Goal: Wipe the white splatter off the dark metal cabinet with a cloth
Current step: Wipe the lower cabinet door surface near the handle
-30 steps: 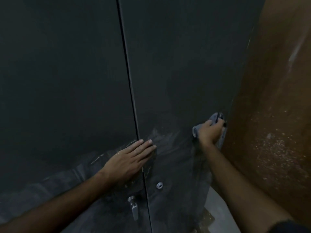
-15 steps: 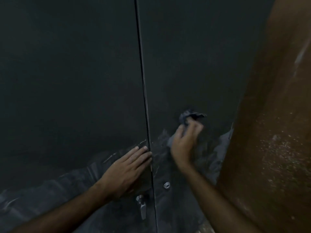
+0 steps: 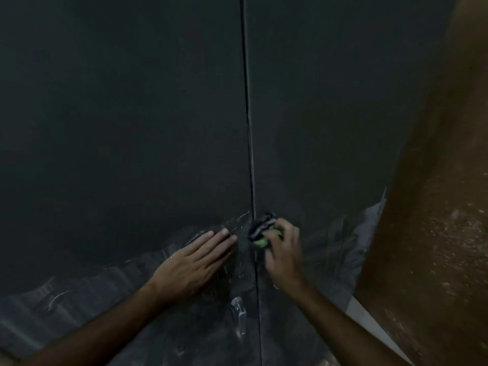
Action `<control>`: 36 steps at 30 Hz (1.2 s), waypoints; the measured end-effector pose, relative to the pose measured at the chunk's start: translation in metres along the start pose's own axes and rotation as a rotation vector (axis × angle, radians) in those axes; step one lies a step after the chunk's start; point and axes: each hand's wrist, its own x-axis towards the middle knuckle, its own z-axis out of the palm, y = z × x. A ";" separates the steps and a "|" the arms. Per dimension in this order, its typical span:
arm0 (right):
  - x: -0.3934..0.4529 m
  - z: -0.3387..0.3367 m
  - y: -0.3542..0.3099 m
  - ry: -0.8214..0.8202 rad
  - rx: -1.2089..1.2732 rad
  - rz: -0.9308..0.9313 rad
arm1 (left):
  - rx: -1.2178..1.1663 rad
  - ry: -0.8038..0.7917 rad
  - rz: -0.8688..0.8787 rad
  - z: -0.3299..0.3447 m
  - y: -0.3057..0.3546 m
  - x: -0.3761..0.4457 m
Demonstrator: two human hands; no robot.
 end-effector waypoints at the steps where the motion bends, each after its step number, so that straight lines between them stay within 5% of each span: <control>1: 0.000 -0.006 0.016 -0.022 0.011 0.022 | 0.002 0.003 -0.005 0.001 0.000 0.000; 6: 0.077 -0.027 0.016 0.336 0.204 0.430 | -0.015 0.009 -0.031 0.001 0.002 -0.001; 8: 0.068 -0.018 -0.008 0.261 0.209 0.283 | -0.040 -0.012 -0.034 -0.001 0.002 0.000; 12: 0.004 -0.017 0.010 -0.191 0.073 -0.177 | -0.152 -0.045 -0.055 -0.012 0.001 -0.001; 18: 0.074 -0.033 -0.013 0.222 0.192 0.249 | -0.216 -0.016 -0.137 -0.028 0.008 -0.021; 24: 0.008 -0.015 -0.019 -0.287 -0.038 -0.290 | -0.177 -0.023 -0.165 -0.036 0.004 -0.066; 31: 0.058 -0.005 -0.114 0.138 0.173 0.152 | -0.194 -0.045 -0.128 -0.038 -0.018 -0.132; 36: 0.003 0.014 -0.107 -0.181 -0.076 -0.353 | -0.183 -0.110 -0.062 -0.050 -0.032 -0.161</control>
